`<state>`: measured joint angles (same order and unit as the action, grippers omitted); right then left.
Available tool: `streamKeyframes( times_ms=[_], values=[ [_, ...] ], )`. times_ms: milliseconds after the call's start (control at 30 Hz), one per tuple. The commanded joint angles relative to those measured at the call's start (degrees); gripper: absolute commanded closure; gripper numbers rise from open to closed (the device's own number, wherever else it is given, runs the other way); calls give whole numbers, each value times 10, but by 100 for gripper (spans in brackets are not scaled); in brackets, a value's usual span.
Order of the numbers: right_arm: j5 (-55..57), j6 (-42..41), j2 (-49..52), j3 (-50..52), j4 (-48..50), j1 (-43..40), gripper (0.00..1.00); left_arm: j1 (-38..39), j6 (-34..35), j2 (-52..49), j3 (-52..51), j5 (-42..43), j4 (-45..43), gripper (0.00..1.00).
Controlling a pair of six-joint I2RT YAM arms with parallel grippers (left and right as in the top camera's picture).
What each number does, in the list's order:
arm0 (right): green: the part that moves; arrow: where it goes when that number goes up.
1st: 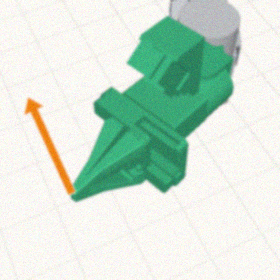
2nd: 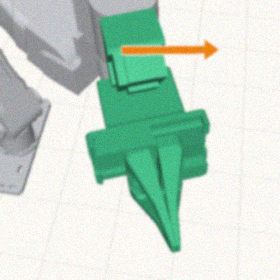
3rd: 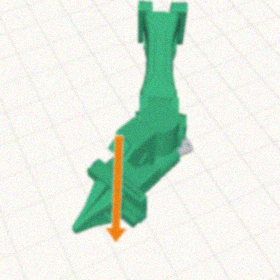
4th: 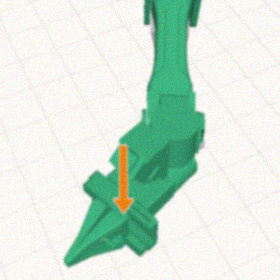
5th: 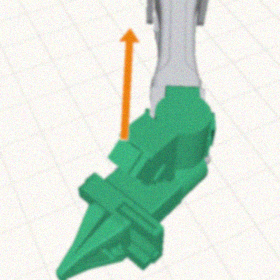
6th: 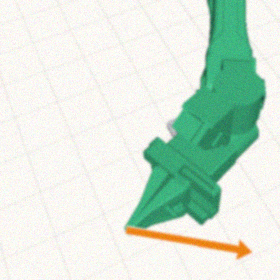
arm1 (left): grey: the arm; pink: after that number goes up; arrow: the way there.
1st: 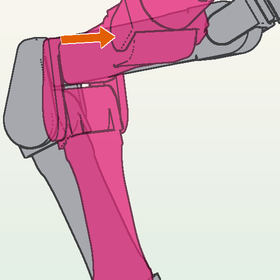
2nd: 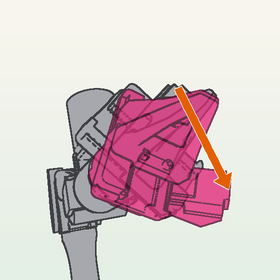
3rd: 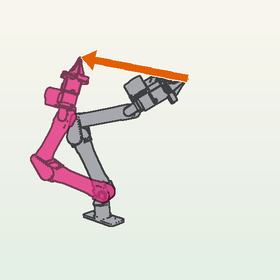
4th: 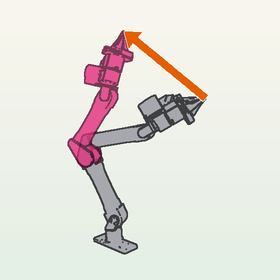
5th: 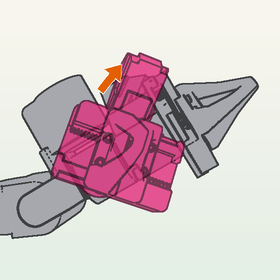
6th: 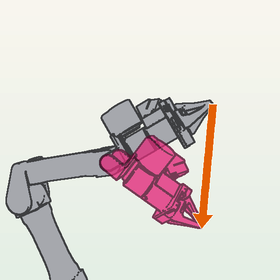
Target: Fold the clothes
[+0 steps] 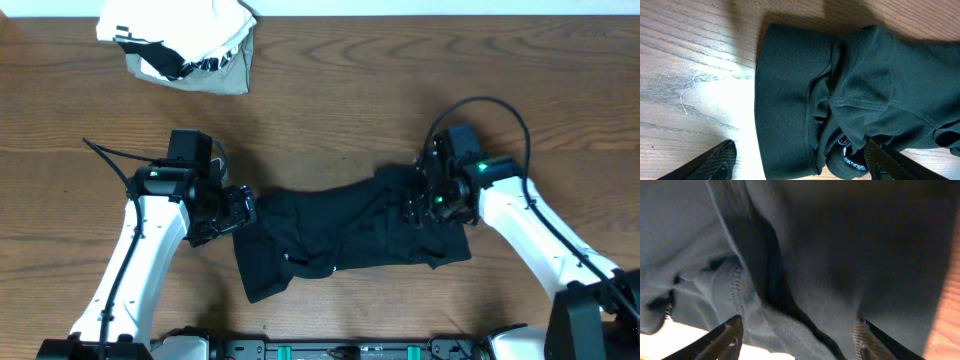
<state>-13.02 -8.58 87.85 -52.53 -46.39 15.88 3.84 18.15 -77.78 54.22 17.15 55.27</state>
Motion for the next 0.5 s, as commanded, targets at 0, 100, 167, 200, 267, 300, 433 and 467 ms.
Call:
streamKeyframes(
  times_ms=[0,100,167,200,267,300,433,467],
  values=[
    [-50,28,5,21,8,3,35,-2,-3,3,4,-7,2,16],
    [-70,29,5,24,10,6,40,-2,-3,3,4,-7,1,16],
    [-82,29,5,24,10,10,40,-2,-3,3,4,-7,1,16],
    [-83,29,5,24,10,13,41,-2,-3,3,4,-7,1,16],
    [-83,29,5,24,10,19,47,-2,-3,3,4,-7,1,16],
    [-85,28,5,24,10,24,55,-2,-3,3,4,-7,2,16],
    [-100,12,5,24,21,45,84,-2,-3,3,4,-7,1,16],
    [-100,2,5,24,23,51,88,-2,-3,3,4,-7,1,16]
  ],
)
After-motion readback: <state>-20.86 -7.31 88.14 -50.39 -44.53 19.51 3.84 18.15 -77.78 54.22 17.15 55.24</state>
